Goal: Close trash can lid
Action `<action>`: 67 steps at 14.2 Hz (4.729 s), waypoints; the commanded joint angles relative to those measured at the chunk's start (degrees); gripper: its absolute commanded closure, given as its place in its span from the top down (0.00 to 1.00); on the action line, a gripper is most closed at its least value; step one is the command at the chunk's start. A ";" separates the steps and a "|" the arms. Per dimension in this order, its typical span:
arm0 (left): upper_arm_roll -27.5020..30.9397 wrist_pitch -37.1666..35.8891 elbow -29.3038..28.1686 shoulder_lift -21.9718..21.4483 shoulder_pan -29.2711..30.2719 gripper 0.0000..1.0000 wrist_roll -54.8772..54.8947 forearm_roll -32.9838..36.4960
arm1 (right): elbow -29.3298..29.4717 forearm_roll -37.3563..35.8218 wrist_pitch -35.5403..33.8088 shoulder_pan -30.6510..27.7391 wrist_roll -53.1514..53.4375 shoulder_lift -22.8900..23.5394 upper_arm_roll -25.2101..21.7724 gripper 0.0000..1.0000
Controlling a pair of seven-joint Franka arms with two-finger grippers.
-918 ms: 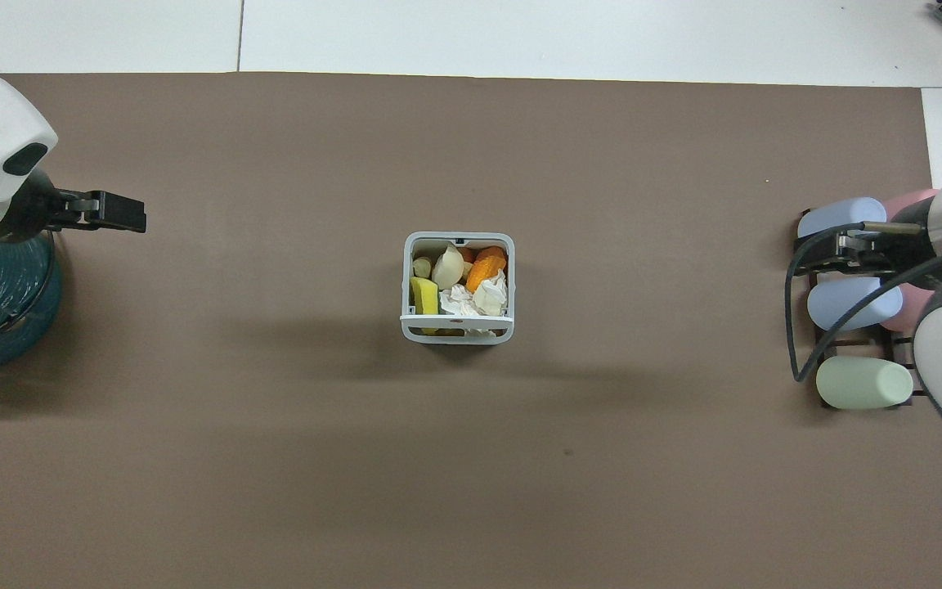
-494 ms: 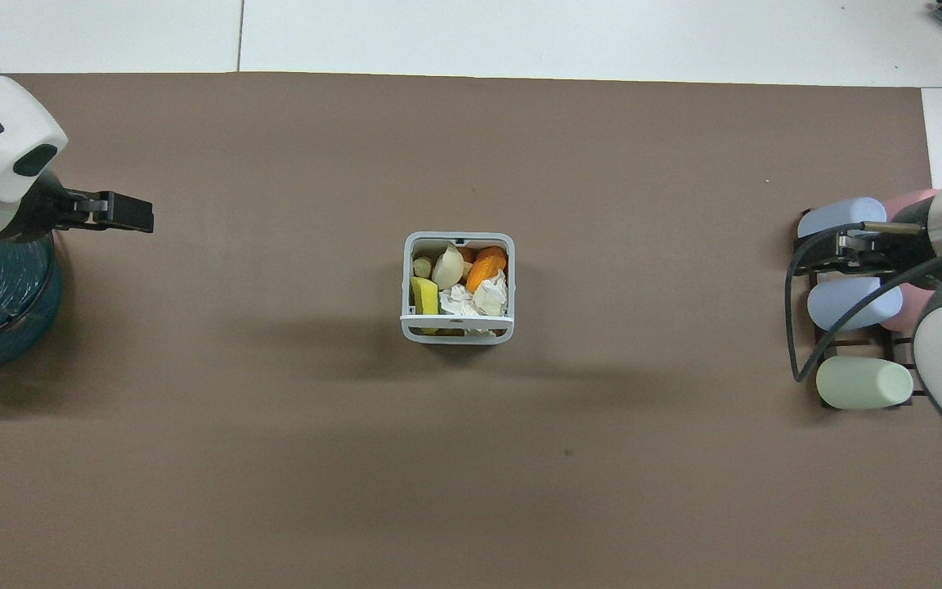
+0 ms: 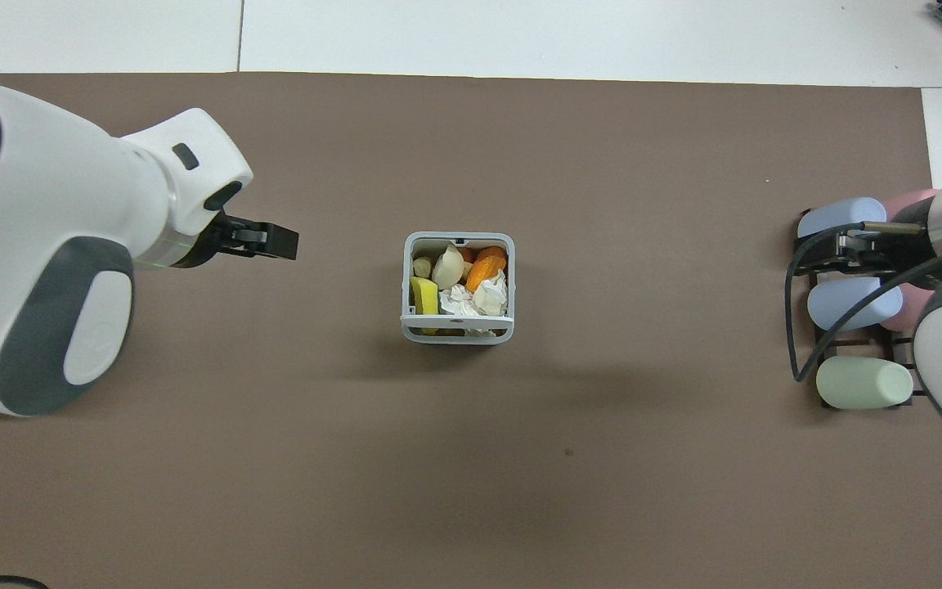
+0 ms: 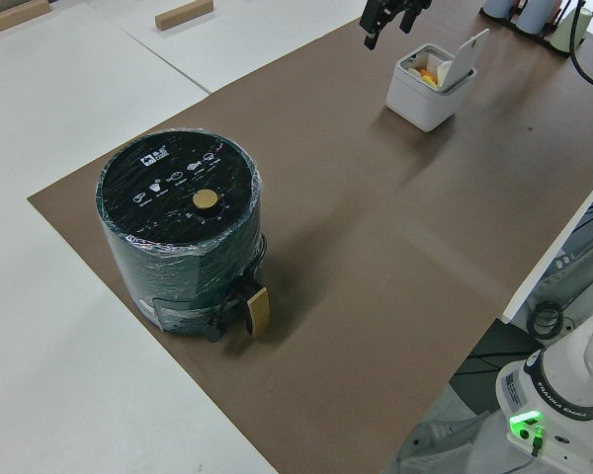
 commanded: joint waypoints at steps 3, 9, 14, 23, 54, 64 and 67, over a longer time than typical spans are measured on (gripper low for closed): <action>0.80 5.01 -5.43 -3.35 -7.14 1.00 -6.47 0.97 | -0.62 0.42 -0.48 -0.50 -1.09 -0.94 0.23 1.00; 0.71 7.13 -12.55 -7.04 -13.73 1.00 -8.83 0.53 | -0.62 0.42 -0.48 -0.50 -1.09 -0.94 0.23 1.00; 0.71 10.89 -16.58 -8.01 -19.97 1.00 -21.81 0.45 | -0.62 0.42 -0.48 -0.50 -1.09 -0.94 0.23 1.00; 0.71 26.45 -21.16 -6.35 -21.13 1.00 -37.14 0.45 | -0.62 0.42 -0.48 -0.50 -1.01 -0.94 0.23 1.00; 0.89 49.58 -22.40 2.09 -16.82 1.00 -37.32 0.45 | -0.62 0.42 -0.48 -0.50 -1.09 -0.94 0.23 1.00; 0.89 58.02 -20.73 10.26 -17.43 1.00 -38.46 0.45 | -0.62 0.42 -0.48 -0.50 -1.09 -0.94 0.23 1.00; 0.89 58.11 -20.73 10.44 -16.91 1.00 -38.29 0.45 | -0.62 0.42 -0.48 -0.50 -1.09 -0.94 0.23 1.00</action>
